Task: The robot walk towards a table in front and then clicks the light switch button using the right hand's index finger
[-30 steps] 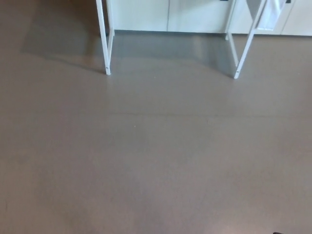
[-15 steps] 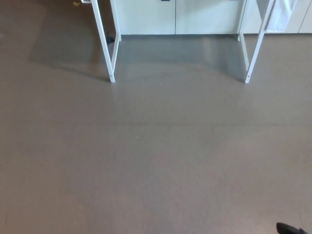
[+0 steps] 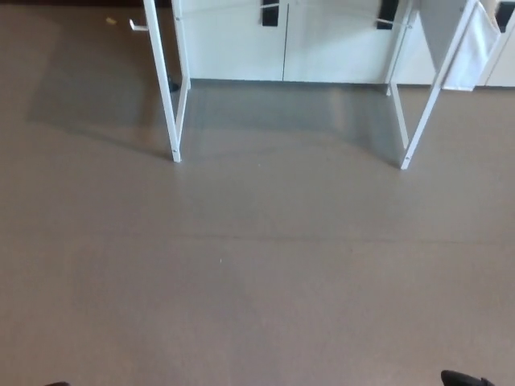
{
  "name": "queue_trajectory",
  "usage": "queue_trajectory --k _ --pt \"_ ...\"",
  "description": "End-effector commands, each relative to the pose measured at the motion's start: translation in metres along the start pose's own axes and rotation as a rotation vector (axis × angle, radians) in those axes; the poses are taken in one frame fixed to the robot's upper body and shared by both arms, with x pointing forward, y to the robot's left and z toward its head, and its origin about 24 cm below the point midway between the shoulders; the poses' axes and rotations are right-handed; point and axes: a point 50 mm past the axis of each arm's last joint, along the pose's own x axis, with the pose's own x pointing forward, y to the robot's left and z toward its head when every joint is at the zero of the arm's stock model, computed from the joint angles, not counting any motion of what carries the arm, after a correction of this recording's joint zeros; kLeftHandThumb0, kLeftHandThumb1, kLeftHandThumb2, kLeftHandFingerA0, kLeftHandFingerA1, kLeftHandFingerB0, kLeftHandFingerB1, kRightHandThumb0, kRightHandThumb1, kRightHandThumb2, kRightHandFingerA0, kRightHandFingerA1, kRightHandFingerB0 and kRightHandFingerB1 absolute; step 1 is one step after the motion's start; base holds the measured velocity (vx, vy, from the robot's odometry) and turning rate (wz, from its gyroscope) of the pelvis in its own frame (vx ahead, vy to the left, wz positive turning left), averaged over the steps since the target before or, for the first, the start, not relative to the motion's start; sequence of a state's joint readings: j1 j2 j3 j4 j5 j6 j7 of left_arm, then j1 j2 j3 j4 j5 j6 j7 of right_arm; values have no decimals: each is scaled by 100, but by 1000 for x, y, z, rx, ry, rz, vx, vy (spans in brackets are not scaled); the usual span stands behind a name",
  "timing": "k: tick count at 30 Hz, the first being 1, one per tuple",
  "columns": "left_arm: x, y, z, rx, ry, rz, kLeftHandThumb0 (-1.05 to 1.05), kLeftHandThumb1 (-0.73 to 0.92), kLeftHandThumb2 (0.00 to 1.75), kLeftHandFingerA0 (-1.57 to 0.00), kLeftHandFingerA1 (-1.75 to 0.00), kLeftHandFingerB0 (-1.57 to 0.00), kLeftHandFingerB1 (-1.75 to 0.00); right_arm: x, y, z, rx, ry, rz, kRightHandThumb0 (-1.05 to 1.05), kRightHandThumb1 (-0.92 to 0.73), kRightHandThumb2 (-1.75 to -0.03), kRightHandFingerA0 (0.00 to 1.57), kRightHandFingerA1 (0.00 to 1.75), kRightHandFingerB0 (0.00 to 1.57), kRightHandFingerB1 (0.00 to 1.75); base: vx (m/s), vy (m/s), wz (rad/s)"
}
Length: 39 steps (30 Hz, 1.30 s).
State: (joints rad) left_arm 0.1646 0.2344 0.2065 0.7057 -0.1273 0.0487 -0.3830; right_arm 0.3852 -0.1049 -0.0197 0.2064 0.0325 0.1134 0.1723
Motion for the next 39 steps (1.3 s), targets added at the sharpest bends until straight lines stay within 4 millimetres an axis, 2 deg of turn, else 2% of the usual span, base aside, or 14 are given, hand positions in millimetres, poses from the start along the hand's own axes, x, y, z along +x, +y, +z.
queue_trajectory --k 1,12,27,28,29,30,31,32,37,38,39 --pt "0 1 0 -3 7 11 -12 49 90 -41 -60 -21 -50 -1 -6 1 -57 -13 -3 1 -92 -71 22 43 8 33 222 -66 6" --pt "-2 1 0 17 -4 2 -12 49 90 -40 -60 -20 -50 -2 -5 0 -68 -14 4 1 -92 -72 23 44 9 34 280 -236 17" --pt "-1 1 0 29 2 3 -12 48 90 -43 -61 -21 -51 -2 -6 -1 -89 3 4 2 -92 -71 24 43 10 33 275 91 -7" --pt "-1 1 0 29 0 2 -11 49 90 -43 -61 -21 -51 -1 -6 -1 -88 4 5 1 -82 -121 14 54 11 52 216 -2 5" --pt "-1 1 0 30 -2 -1 -12 49 90 -43 -61 -21 -51 -1 -6 -1 -90 3 6 1 -92 -70 24 44 10 33 228 -45 8" --pt "-1 1 0 33 -3 -2 -12 48 90 -44 -62 -21 -51 0 -6 -1 -90 3 4 2 -92 -70 24 44 10 33 256 -75 14" --pt "-1 1 1 33 -2 2 -12 48 90 -45 -62 -22 -51 -1 -5 -1 -88 1 5 1 -82 -121 14 54 11 53 234 -127 12" --pt "-1 0 1 32 1 6 -11 48 90 -46 -62 -23 -51 -1 -5 -1 -86 -1 7 2 -92 -71 23 43 9 33 228 -197 14" --pt "0 0 1 46 3 12 -12 48 90 -46 -62 -23 -51 -1 -6 -1 -112 -1 6 1 -92 -70 24 42 10 33 305 -239 27" --pt "0 0 0 47 4 11 -12 48 90 -46 -62 -22 -51 -1 -6 -2 -118 1 6 1 -82 -121 14 53 11 52 449 -264 43" --pt "0 0 -1 45 7 11 -12 48 90 -47 -63 -23 -51 -1 -5 -2 -107 7 6 1 -82 -121 14 53 11 52 444 -254 16"
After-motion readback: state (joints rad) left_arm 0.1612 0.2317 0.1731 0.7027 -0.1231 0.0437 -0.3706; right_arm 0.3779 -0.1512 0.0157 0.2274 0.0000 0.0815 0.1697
